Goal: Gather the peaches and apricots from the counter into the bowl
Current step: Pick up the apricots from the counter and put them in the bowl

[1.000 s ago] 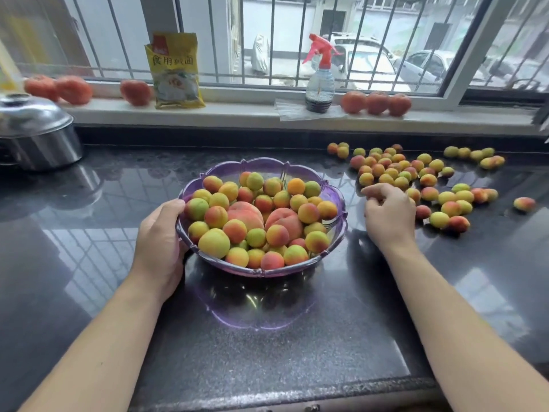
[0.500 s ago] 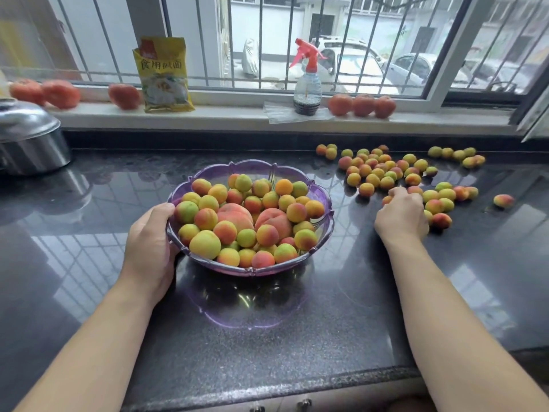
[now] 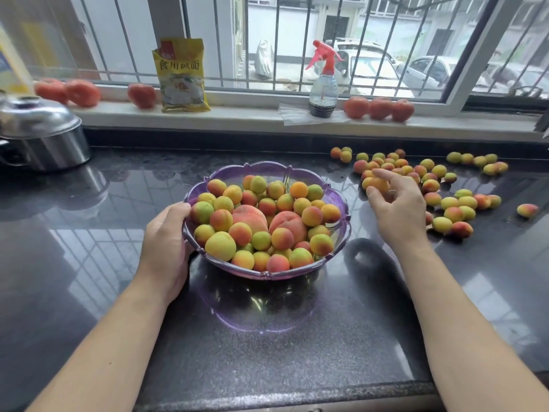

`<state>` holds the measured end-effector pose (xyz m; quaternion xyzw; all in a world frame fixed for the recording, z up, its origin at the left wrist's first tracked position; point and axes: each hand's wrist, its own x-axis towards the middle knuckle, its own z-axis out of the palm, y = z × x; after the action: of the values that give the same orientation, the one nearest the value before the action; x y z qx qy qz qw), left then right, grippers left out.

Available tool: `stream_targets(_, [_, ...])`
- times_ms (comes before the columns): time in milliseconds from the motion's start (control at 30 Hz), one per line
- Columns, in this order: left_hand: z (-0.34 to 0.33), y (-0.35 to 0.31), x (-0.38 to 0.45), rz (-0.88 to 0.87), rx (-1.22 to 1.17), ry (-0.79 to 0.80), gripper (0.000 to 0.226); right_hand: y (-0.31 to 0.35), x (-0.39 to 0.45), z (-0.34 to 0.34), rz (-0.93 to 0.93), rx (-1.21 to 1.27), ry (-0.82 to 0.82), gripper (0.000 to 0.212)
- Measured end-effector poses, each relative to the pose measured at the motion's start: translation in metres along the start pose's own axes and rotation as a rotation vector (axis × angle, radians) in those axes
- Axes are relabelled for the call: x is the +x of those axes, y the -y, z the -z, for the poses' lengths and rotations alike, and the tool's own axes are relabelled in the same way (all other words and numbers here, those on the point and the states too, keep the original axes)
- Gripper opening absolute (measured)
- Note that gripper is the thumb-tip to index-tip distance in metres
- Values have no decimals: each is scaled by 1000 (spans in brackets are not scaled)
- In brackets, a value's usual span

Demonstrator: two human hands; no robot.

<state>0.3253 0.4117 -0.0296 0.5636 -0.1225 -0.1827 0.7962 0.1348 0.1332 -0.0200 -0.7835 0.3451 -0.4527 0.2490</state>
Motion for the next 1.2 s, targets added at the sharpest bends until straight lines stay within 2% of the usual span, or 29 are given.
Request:
stream_targets(100, [2,0,2,-10,24,5,27,19,11,0,-11,161,134,36])
stream_targets(200, [2,1,2,-17,39,-3,27,53,25,-1,69,203,370,36])
stream_targets(333, [1,1,3,-8,36,-11,26,98,40,-21,200,-32,596,36])
stream_targets(433, [2,1,4,-10,36,1,26,114,47,-44,200,-206,639,36])
stream_targets(567, [4,1,3,-10,54,22,31,118,47,-69,160,-376,622,23])
stream_targets(700, [6,1,4,0,49,36,35,121,47,-77,120,-412,614,22])
stream_targets(1000, [5,3,7,8,-13,29,26,120,54,-77,136,-403,642,23])
stream_targets(1033, [5,3,7,8,-11,31,26,116,54,-75,148,-360,599,23])
stream_targets(1100, [6,3,7,5,-5,41,26,102,57,-66,159,-239,375,22])
stream_targets(1200, [7,3,7,-2,5,50,27,59,57,-42,58,-116,73,21])
